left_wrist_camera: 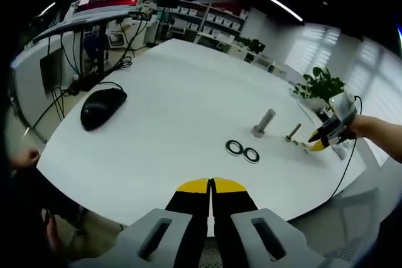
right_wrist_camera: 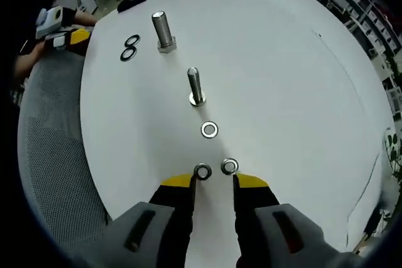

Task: Place the washer onto the threaded stud by aligning its center hole with the stud, sliding it down to the base, and recovering from edge contact or off-axis alignment until the washer reaches the visible bottom stop.

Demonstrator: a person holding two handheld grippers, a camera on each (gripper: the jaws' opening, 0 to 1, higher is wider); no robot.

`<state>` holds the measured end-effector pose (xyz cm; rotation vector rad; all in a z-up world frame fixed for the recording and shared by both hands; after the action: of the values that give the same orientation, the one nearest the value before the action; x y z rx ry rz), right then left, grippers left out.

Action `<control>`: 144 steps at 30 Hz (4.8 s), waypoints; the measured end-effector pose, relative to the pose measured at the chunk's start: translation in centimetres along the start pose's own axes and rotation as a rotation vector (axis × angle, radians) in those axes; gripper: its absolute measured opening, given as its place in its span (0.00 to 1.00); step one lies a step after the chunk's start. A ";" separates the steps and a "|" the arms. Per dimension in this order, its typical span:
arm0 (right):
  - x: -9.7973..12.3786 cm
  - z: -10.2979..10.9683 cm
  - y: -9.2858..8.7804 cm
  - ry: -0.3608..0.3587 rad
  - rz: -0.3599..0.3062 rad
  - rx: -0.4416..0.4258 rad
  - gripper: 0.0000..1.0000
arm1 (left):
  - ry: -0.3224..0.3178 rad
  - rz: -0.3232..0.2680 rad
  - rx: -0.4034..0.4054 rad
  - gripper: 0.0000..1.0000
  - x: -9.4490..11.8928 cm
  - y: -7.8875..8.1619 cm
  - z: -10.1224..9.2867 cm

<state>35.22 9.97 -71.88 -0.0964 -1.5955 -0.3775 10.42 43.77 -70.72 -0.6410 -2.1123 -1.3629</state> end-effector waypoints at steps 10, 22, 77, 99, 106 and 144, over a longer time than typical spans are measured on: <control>-0.9 1.0 -0.6 0.072 0.016 0.032 0.25 | -0.002 0.002 0.005 0.00 -0.1 0.0 0.0; -1.5 1.3 0.9 0.034 0.067 0.276 0.21 | 0.004 0.010 0.000 0.00 0.0 -0.1 0.0; -1.0 1.4 1.4 0.068 0.113 0.336 0.13 | 0.007 0.021 -0.007 0.00 -0.1 -0.1 0.0; 3.2 1.9 6.4 0.047 0.021 0.375 0.13 | 0.005 0.016 -0.006 0.00 0.0 -0.1 0.0; 4.0 2.1 8.4 0.030 -0.008 0.399 0.13 | 0.005 0.016 -0.006 0.00 0.0 -0.1 0.0; 0.1 2.5 10.5 0.019 0.062 0.473 0.13 | -0.005 -0.009 0.008 0.00 0.0 0.1 0.0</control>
<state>35.84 20.55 -69.89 0.2190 -1.6192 0.0522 10.46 43.82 -70.63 -0.6327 -2.1258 -1.3585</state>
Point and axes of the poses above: the point that each gripper's makers call its tool centre point, and the gripper's own axes: x roughly backward along the fingers, z roughly to its left, y roughly out of its top, the point moved 7 cm from there along x, roughly backward along the fingers, and after that the axes turned 6 degrees about z, right-handed, at the moved point
